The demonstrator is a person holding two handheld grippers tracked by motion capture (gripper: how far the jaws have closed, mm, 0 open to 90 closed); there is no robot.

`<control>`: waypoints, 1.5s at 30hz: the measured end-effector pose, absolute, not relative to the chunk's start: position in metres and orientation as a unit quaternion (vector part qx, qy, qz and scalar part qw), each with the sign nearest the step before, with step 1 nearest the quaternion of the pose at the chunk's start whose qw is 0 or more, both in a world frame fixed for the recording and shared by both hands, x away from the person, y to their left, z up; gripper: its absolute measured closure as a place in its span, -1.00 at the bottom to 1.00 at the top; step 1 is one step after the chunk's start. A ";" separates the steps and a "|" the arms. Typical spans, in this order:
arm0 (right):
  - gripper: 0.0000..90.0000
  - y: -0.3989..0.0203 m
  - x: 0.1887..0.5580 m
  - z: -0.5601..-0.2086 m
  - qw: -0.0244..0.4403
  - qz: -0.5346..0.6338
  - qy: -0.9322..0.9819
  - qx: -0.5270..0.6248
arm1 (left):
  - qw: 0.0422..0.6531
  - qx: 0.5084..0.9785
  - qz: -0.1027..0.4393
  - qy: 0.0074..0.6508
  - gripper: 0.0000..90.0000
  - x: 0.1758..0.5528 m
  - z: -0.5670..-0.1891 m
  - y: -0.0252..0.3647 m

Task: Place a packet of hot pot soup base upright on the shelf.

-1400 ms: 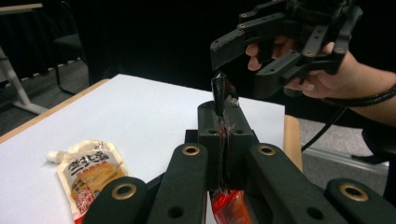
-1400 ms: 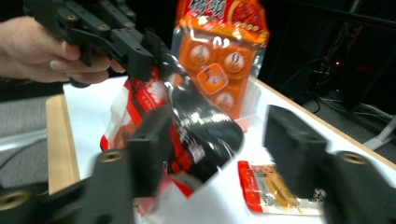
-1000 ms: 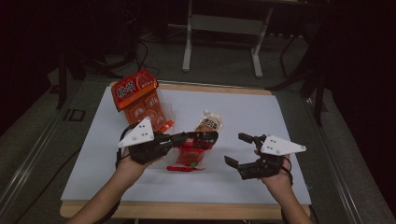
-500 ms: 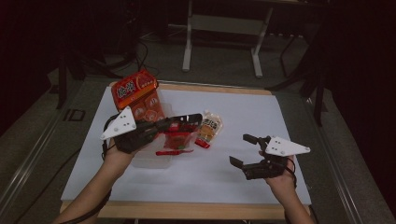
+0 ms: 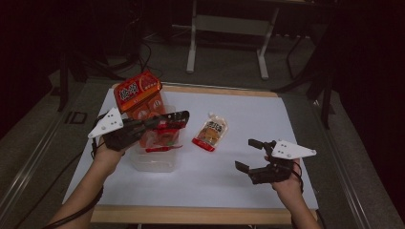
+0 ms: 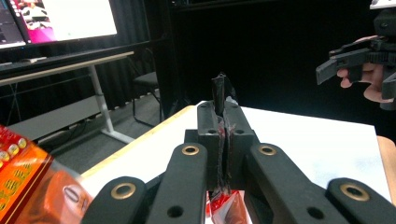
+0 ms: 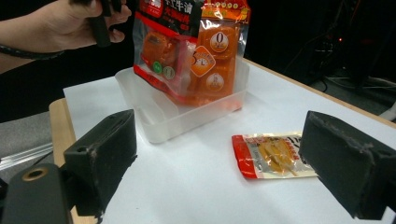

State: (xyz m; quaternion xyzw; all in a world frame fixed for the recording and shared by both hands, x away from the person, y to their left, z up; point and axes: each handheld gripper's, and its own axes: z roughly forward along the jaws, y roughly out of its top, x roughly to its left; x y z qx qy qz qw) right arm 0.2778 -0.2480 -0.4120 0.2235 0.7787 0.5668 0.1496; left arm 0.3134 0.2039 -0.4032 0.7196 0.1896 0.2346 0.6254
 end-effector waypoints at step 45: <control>-0.70 -0.247 0.280 -0.423 0.125 0.569 0.780 0.230 | 0.593 0.744 0.233 0.202 0.94 0.330 -0.461 0.224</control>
